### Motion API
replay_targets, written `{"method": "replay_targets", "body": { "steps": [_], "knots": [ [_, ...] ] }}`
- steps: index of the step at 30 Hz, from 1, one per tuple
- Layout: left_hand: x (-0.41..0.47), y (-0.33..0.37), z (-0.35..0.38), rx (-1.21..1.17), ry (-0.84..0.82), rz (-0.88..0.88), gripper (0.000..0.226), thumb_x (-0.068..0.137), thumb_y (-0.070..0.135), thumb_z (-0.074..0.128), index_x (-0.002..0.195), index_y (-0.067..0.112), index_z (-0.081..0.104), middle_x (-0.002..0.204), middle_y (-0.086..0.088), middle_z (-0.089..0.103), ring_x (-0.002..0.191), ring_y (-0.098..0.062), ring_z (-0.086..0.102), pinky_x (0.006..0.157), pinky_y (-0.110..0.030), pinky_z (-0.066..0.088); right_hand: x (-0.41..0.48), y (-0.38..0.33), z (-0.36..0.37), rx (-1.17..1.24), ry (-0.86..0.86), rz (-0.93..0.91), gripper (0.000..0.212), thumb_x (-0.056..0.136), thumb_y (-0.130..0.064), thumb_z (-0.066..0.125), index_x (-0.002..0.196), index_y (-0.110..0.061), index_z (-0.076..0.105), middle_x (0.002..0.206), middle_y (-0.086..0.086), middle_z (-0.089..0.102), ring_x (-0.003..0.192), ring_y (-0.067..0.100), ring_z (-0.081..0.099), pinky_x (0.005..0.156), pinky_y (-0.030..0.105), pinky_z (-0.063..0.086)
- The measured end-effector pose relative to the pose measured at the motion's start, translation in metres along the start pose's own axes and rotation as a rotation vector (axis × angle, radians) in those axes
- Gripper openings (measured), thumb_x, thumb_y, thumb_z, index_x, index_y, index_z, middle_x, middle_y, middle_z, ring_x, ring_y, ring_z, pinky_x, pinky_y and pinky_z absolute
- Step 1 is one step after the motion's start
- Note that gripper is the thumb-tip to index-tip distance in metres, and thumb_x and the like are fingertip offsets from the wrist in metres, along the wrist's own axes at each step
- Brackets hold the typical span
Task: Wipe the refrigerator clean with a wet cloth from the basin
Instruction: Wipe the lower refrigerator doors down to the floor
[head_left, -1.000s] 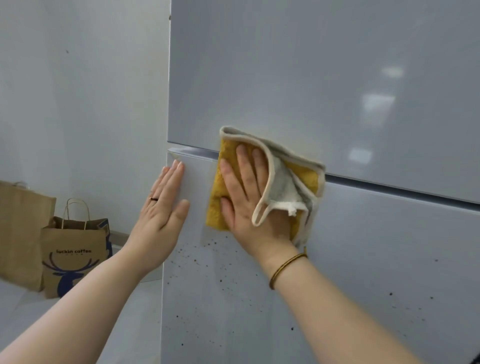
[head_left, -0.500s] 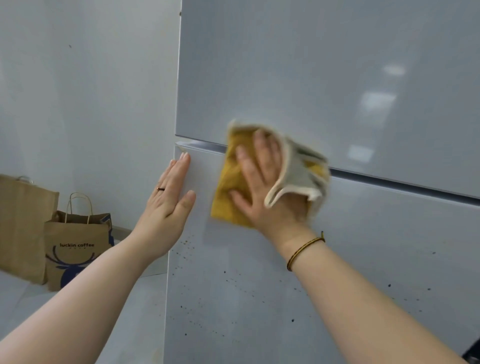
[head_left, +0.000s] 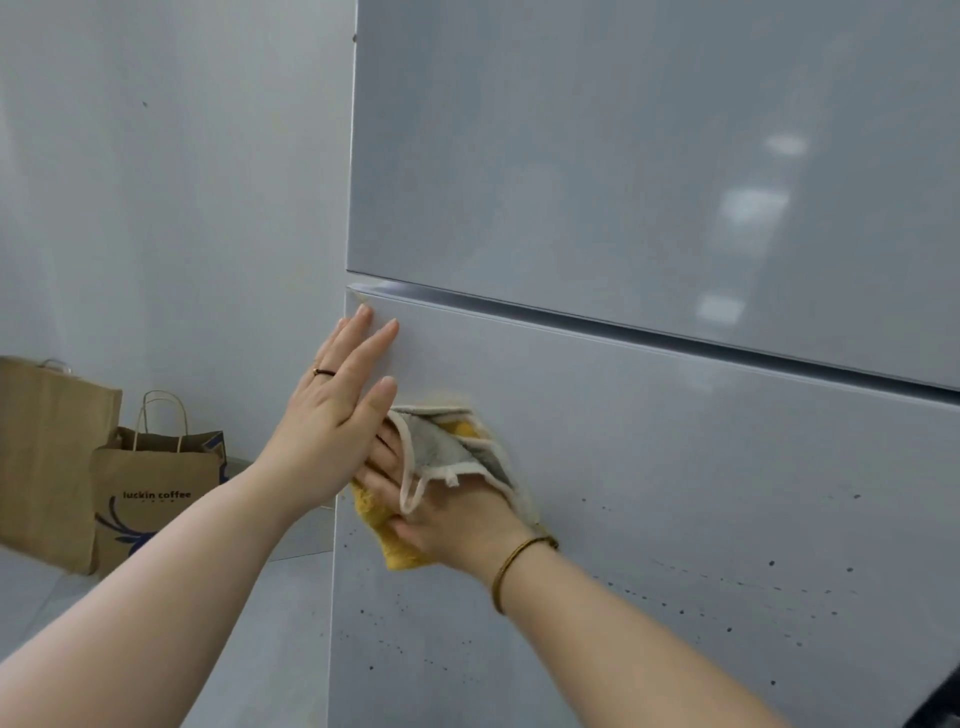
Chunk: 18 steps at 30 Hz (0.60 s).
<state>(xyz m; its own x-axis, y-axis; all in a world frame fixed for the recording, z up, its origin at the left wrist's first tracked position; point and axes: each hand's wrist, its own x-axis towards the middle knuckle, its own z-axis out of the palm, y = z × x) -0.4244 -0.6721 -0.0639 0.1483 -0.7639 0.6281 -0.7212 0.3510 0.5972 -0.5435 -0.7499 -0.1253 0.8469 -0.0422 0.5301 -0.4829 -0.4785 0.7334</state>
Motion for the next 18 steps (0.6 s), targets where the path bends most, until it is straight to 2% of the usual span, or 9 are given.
{"method": "replay_targets", "body": {
  "steps": [3,6,8,9,11,13,14,16,18],
  "knots": [
    [0.0,-0.001,0.003,0.135,0.029,-0.009,0.045,0.096,0.034,0.036,0.139,0.031,0.025,0.136,0.027,-0.003,0.126,0.012,-0.007,0.103,-0.013,-0.004,-0.013,0.058,-0.016,0.111,0.155,0.087,0.054,0.08,-0.036,0.034,0.129,-0.018,0.047,0.138,0.009,0.047,0.126,0.025,0.029,0.112,0.037,0.009],
    [-0.005,0.002,0.016,0.334,0.095,0.014,0.063,0.083,0.058,0.024,0.14,0.032,0.023,0.141,0.02,-0.009,0.133,0.004,-0.01,0.104,-0.013,-0.012,-0.044,0.093,-0.028,-0.032,0.168,0.412,0.059,0.079,-0.043,0.041,0.131,-0.016,0.035,0.14,0.011,0.028,0.136,0.028,0.019,0.115,0.036,-0.005],
    [-0.01,0.002,0.03,0.418,0.101,0.126,0.064,0.086,0.057,0.021,0.139,0.023,0.032,0.151,0.006,0.005,0.139,-0.014,0.002,0.109,-0.018,-0.007,-0.066,0.079,-0.022,-0.109,0.182,0.558,0.059,0.083,-0.045,0.037,0.135,-0.018,0.033,0.147,0.011,0.02,0.144,0.022,0.001,0.116,0.039,-0.006],
    [-0.012,0.004,0.037,0.454,0.086,0.193,0.06,0.091,0.055,0.018,0.137,0.02,0.033,0.151,-0.001,0.013,0.137,-0.02,0.006,0.11,-0.022,-0.005,-0.076,0.065,-0.015,-0.122,0.186,0.562,0.059,0.087,-0.045,0.034,0.139,-0.019,0.028,0.153,0.01,0.011,0.144,0.02,-0.005,0.117,0.041,-0.006],
    [-0.014,0.008,0.055,0.51,0.052,0.31,0.055,0.094,0.053,0.013,0.134,0.021,0.031,0.145,-0.006,0.019,0.136,-0.02,0.007,0.112,-0.026,-0.002,-0.093,0.042,-0.003,-0.093,0.15,0.447,0.064,0.089,-0.042,0.032,0.146,-0.022,0.012,0.156,0.007,-0.008,0.144,0.02,-0.008,0.117,0.042,-0.006],
    [-0.014,0.009,0.071,0.534,0.056,0.37,0.055,0.093,0.054,0.012,0.134,0.022,0.031,0.144,-0.005,0.02,0.138,-0.019,0.004,0.111,-0.031,-0.001,-0.108,0.038,0.001,-0.032,0.061,0.255,0.072,0.083,-0.039,0.039,0.145,-0.021,0.007,0.155,0.006,-0.014,0.144,0.021,-0.01,0.117,0.039,-0.003],
    [-0.014,0.007,0.076,0.554,0.069,0.373,0.056,0.093,0.055,0.012,0.135,0.022,0.03,0.144,-0.005,0.02,0.14,-0.017,-0.001,0.111,-0.032,-0.002,-0.113,0.041,0.001,0.001,0.032,0.149,0.071,0.083,-0.037,0.038,0.145,-0.02,0.01,0.156,0.007,-0.011,0.144,0.021,-0.01,0.116,0.038,-0.001],
    [-0.014,0.007,0.083,0.596,0.087,0.354,0.058,0.093,0.056,0.011,0.135,0.021,0.03,0.143,-0.005,0.022,0.141,-0.012,-0.01,0.112,-0.034,-0.002,-0.12,0.06,-0.006,0.084,0.023,-0.027,0.051,0.092,-0.03,0.033,0.14,-0.017,0.025,0.151,0.006,0.015,0.144,0.022,0.005,0.116,0.036,0.002],
    [-0.015,0.008,0.086,0.627,0.119,0.338,0.058,0.093,0.055,0.011,0.134,0.019,0.032,0.142,-0.006,0.023,0.14,-0.021,0.002,0.112,-0.035,0.0,-0.123,0.093,-0.018,0.114,0.037,-0.082,0.037,0.097,-0.03,0.025,0.129,-0.015,0.037,0.139,0.007,0.03,0.138,0.024,0.02,0.117,0.035,0.001]
  ]
}}
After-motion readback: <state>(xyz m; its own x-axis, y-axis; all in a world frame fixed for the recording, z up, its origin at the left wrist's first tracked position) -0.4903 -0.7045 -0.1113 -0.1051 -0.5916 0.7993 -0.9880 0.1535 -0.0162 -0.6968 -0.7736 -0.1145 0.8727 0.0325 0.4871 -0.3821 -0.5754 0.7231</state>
